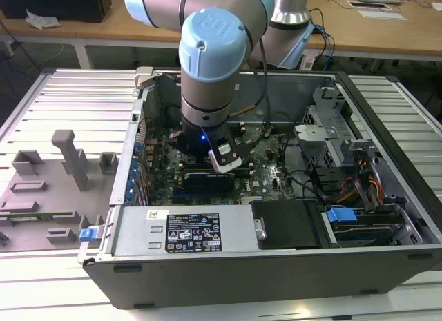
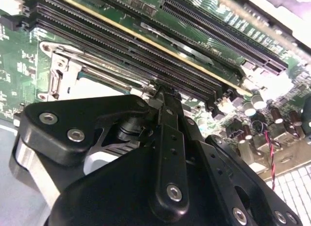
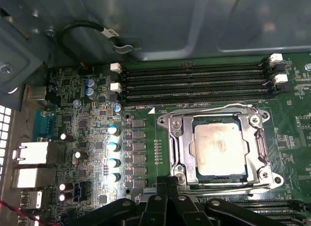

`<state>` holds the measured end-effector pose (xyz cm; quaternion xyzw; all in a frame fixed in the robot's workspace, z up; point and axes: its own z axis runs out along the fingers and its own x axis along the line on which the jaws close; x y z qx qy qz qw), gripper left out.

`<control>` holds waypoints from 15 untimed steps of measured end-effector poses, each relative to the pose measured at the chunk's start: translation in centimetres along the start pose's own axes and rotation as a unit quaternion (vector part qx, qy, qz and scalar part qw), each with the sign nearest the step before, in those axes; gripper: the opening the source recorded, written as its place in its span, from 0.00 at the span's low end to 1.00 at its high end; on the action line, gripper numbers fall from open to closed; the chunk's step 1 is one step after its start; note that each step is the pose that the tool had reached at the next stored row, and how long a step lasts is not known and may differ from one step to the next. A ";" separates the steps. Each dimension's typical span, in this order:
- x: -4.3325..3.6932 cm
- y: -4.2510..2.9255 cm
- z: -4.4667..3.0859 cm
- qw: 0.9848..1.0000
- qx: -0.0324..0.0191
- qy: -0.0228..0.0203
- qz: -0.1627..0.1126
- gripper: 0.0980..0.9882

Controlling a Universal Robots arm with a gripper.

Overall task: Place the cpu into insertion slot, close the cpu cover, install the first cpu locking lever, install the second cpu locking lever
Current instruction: 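Install the second cpu locking lever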

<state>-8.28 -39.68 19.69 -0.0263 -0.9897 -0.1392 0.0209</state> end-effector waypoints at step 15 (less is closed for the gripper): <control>0.39 -0.08 0.15 1.000 0.003 -0.002 -0.002 0.01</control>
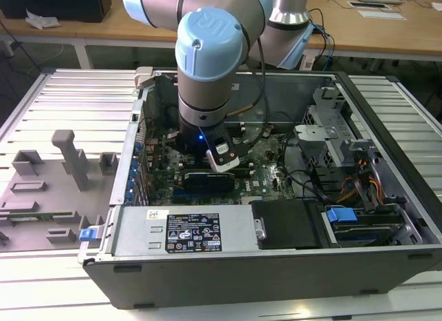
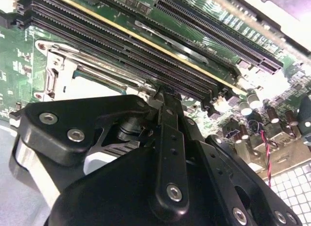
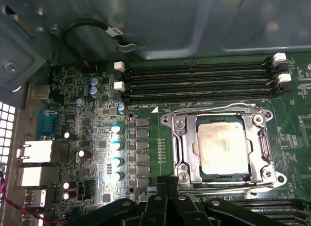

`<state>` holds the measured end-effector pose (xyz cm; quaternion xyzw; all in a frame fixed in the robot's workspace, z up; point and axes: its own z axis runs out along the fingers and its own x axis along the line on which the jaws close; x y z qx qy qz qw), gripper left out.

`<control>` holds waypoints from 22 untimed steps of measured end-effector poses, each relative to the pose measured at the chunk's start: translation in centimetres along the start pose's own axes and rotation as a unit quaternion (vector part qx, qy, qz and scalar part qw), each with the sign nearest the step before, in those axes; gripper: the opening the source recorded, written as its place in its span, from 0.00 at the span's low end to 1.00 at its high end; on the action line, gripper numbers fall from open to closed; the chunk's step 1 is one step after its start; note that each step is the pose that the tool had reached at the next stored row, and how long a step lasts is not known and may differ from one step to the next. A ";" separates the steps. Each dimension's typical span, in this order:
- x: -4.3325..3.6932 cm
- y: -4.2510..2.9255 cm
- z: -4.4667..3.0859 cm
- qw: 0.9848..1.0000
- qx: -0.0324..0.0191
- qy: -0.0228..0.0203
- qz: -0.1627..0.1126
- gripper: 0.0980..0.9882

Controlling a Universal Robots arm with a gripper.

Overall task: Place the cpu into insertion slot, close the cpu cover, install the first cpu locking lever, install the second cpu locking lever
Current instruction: 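Install the second cpu locking lever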

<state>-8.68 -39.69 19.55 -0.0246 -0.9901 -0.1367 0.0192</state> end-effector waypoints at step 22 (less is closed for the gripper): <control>-4.08 1.02 -2.16 1.000 0.010 0.003 0.001 0.01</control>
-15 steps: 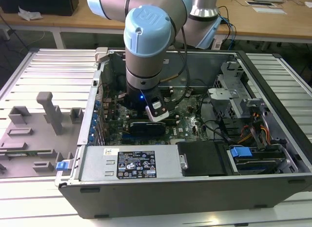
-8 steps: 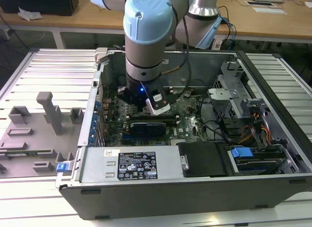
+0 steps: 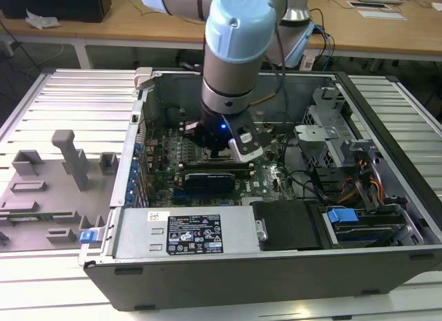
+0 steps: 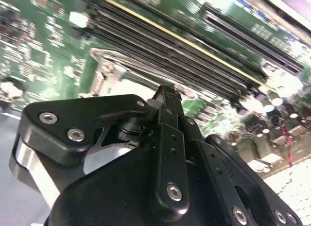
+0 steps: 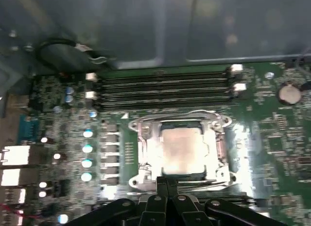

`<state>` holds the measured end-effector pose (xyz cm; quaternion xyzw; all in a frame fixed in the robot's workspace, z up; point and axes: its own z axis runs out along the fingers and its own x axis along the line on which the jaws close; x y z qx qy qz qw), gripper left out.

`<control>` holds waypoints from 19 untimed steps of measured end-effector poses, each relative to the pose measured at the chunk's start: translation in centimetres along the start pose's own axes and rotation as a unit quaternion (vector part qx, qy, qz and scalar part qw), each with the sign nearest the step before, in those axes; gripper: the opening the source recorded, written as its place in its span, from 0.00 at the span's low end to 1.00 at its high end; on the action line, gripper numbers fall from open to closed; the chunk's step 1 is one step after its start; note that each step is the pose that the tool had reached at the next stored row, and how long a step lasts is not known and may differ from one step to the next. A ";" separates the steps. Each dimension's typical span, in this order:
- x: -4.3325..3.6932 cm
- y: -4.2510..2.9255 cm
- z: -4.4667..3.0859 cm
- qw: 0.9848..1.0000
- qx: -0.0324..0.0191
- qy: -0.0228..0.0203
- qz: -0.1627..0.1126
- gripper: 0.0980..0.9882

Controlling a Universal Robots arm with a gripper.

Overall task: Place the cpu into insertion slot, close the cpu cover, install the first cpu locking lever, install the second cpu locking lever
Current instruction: 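Install the second cpu locking lever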

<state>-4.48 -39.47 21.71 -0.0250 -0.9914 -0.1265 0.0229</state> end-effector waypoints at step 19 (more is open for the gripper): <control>-0.34 5.02 -1.07 0.999 0.037 0.000 0.002 0.01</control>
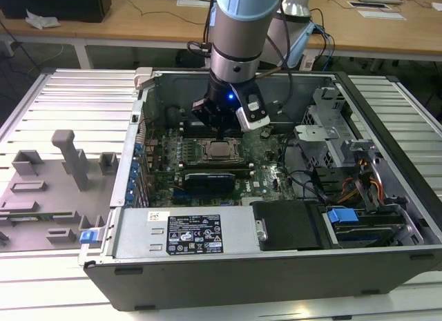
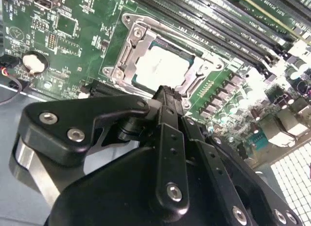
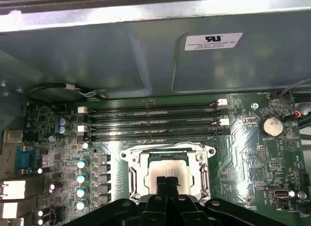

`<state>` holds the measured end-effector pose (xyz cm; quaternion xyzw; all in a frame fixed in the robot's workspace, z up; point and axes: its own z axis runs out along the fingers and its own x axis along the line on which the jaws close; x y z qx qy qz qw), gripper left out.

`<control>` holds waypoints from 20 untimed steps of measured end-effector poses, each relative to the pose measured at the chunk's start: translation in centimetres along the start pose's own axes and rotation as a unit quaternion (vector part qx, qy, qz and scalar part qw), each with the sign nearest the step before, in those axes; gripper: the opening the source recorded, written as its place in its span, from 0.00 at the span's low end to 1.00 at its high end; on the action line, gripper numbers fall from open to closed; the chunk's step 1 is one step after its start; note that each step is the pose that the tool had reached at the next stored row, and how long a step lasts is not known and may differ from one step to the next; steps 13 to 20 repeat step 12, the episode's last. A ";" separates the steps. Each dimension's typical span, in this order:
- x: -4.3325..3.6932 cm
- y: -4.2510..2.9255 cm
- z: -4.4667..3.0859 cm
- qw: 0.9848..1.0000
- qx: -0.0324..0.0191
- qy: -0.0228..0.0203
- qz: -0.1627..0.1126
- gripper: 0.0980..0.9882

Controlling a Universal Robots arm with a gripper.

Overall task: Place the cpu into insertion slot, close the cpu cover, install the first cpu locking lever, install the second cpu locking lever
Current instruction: 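Install the second cpu locking lever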

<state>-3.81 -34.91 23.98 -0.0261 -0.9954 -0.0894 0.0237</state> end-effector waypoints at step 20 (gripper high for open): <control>0.00 0.00 -0.01 1.000 0.000 0.000 0.000 0.01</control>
